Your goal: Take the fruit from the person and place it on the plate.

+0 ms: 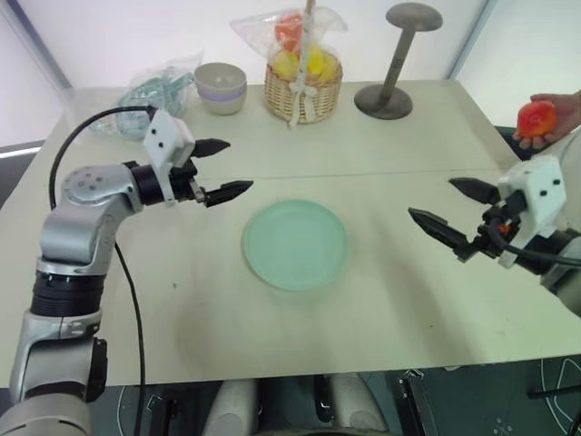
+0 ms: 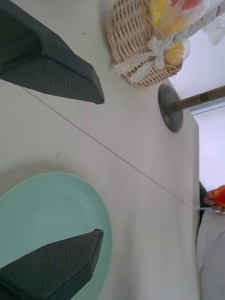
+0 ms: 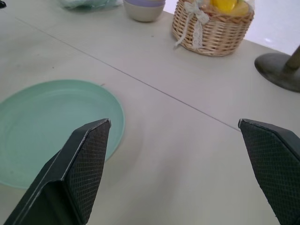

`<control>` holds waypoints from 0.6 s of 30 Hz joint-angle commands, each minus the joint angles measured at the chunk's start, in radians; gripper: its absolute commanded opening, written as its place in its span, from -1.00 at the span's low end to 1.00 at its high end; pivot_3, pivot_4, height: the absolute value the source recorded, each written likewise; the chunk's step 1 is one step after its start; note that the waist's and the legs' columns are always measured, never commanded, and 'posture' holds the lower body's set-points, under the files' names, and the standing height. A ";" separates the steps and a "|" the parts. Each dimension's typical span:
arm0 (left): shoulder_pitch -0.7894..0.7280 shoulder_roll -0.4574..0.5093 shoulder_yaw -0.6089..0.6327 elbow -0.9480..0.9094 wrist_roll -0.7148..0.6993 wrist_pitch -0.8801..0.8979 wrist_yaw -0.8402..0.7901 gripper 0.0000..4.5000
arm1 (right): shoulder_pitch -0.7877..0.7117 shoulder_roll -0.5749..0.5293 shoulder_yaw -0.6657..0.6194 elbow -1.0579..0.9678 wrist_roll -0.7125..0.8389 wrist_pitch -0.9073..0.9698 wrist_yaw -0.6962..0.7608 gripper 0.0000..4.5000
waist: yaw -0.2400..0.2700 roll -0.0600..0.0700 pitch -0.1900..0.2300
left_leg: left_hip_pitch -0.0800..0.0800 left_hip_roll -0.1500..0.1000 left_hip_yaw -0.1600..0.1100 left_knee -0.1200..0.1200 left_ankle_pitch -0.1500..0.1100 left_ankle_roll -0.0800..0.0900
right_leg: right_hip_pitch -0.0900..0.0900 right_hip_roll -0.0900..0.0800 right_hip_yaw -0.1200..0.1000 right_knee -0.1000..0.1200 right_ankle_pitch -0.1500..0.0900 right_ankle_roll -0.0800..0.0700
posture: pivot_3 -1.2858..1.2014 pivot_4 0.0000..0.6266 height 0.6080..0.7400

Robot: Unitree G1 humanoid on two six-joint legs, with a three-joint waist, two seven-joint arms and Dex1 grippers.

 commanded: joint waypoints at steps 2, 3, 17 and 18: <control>0.029 0.027 0.034 -0.075 -0.035 0.018 -0.016 1.00 | -0.033 -0.018 0.016 -0.005 0.014 -0.010 0.014 0.98 | -0.001 0.000 0.000 | 0.000 0.000 0.000 0.000 0.000 0.000 | 0.000 0.000 0.000 0.000 0.000 0.000 | 0.03 -0.52 1.00; 0.034 0.031 0.035 -0.079 -0.036 0.018 -0.018 1.00 | -0.037 -0.018 0.022 -0.006 0.013 -0.010 0.015 0.98 | -0.001 0.000 0.000 | 0.000 0.000 0.000 0.000 0.000 0.000 | 0.000 0.000 0.000 0.000 0.000 0.000 | 0.03 -0.52 1.00; 0.047 0.109 0.028 -0.072 -0.066 0.033 -0.123 1.00 | -0.022 -0.040 0.009 -0.003 0.022 -0.001 0.038 0.98 | 0.000 0.000 0.000 | 0.000 0.000 0.000 0.000 0.000 0.000 | 0.000 -0.001 0.000 0.000 0.000 0.000 | 0.03 -0.52 1.00; 0.046 0.114 0.027 -0.068 -0.066 0.032 -0.130 1.00 | -0.016 -0.044 0.003 -0.005 0.025 0.001 0.039 0.98 | 0.000 0.000 0.000 | 0.000 0.000 0.000 0.000 0.000 0.000 | 0.000 -0.001 0.000 0.000 0.000 0.000 | 0.03 -0.52 1.00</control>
